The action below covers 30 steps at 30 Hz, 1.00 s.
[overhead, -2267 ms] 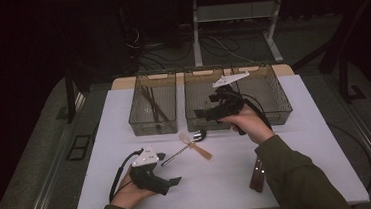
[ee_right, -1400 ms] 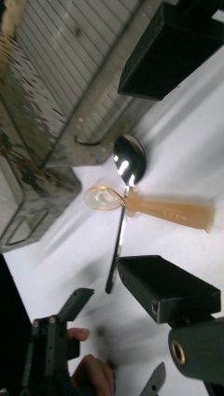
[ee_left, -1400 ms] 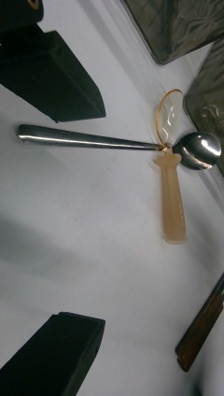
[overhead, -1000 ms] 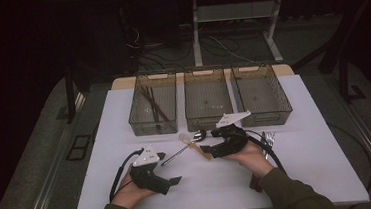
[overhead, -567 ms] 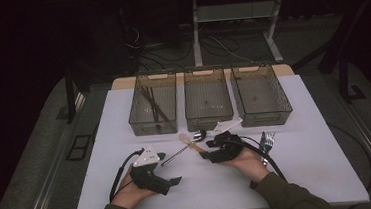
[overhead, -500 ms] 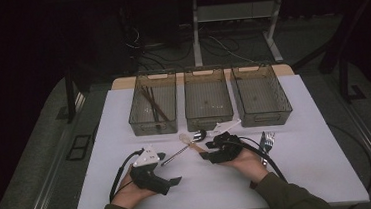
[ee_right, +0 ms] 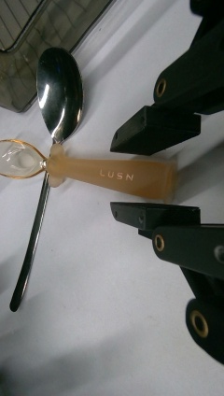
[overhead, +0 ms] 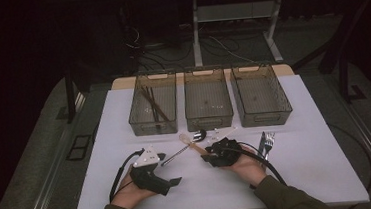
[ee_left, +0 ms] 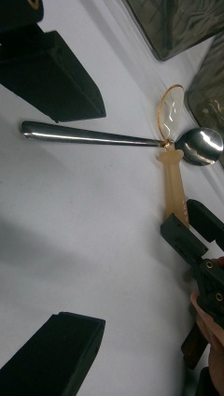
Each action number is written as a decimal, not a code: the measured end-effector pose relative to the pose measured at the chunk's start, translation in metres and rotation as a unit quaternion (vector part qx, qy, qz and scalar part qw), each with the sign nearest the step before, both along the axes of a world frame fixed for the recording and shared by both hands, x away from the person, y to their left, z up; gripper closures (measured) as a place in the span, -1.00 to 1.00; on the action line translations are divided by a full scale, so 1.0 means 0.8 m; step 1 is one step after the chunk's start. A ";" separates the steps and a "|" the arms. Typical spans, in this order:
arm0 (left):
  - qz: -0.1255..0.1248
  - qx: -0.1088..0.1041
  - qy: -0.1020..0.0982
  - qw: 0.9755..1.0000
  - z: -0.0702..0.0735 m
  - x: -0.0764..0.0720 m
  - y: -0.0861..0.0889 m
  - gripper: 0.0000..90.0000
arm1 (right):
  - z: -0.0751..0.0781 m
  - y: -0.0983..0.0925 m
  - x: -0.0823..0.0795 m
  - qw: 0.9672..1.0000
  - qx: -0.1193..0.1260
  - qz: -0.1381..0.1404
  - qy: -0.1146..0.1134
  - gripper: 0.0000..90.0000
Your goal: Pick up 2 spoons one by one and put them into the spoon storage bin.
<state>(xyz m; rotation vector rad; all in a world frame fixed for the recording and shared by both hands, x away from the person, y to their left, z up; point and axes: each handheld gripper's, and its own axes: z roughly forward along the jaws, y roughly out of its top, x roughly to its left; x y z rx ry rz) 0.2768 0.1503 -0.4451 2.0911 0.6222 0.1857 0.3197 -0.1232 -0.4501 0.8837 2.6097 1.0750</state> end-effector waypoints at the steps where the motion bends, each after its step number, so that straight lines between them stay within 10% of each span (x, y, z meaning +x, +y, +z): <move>1: 0.000 0.000 0.000 1.000 0.000 0.000 0.000 -0.98 | 0.000 0.000 0.000 1.000 -0.001 -0.002 0.000 0.44; 30: 0.000 0.000 -0.002 1.000 0.000 -0.002 -0.001 -0.99 | -0.004 -0.003 -0.003 1.000 0.014 -0.021 -0.018 0.62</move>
